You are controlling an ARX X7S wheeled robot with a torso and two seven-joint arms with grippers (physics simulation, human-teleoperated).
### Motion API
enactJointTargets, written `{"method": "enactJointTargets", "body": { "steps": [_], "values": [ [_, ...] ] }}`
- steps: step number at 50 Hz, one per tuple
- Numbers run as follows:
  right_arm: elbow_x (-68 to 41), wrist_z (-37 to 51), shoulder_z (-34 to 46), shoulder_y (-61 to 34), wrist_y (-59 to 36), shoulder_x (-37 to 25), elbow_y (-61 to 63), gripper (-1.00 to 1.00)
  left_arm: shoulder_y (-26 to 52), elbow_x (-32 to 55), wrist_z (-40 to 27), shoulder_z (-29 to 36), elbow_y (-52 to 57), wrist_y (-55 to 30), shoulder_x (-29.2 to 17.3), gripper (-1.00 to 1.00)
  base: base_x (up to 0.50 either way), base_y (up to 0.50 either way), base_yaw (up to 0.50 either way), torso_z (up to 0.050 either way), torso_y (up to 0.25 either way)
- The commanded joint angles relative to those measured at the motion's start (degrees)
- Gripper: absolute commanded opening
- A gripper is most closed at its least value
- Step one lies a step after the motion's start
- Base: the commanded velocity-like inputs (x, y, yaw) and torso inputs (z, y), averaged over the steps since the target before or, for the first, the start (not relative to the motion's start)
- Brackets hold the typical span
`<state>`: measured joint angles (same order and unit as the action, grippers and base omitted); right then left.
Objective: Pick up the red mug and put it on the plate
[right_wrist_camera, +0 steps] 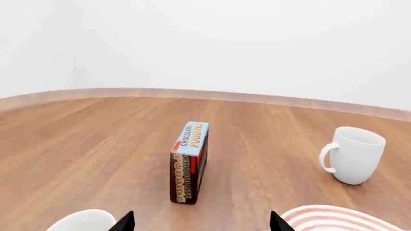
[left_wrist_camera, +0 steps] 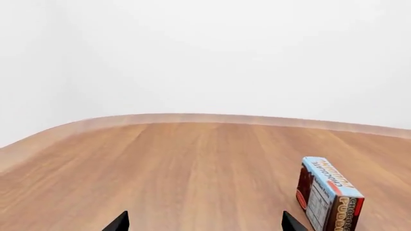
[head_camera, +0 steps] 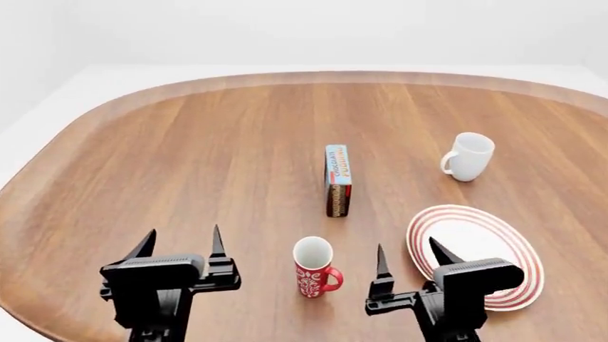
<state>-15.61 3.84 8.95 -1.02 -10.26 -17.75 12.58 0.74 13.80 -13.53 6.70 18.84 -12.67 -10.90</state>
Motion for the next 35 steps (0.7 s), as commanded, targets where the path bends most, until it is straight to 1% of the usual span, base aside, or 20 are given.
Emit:
{"method": "enactJointTargets", "body": {
  "steps": [1,7,13,27,35],
  "values": [
    [-6.0,-6.6,-0.5,1.1,-5.9,-7.2,7.3,1.0,1.3,2.0,-1.4,-1.0,1.0,-1.1,-0.5,1.0,0.0,0.0,0.0,0.0,0.0],
    [-10.1,-8.8,-1.7,4.0,-9.7,-11.3,12.2,1.0,0.6,2.0,-2.0,-0.4,1.4,-0.6,-0.6,1.0,0.0,0.0,0.0,0.0,0.0],
    [-11.6,-10.5,-1.0,5.6,-11.9,-13.7,14.3,1.0,0.2,2.8,-2.6,-0.7,2.3,-0.9,-1.2,1.0,0.0,0.0,0.0,0.0,0.0],
    [-13.4,-15.5,1.9,2.6,-13.0,-14.0,10.4,1.0,0.4,4.0,-3.3,-1.0,3.0,-1.1,-2.0,1.0,0.0,0.0,0.0,0.0,0.0],
    [-15.5,-17.6,2.6,-2.1,-15.1,-13.7,7.7,1.0,0.4,4.3,-3.5,-0.8,3.6,-1.4,-2.3,1.0,0.0,0.0,0.0,0.0,0.0]
  ]
}}
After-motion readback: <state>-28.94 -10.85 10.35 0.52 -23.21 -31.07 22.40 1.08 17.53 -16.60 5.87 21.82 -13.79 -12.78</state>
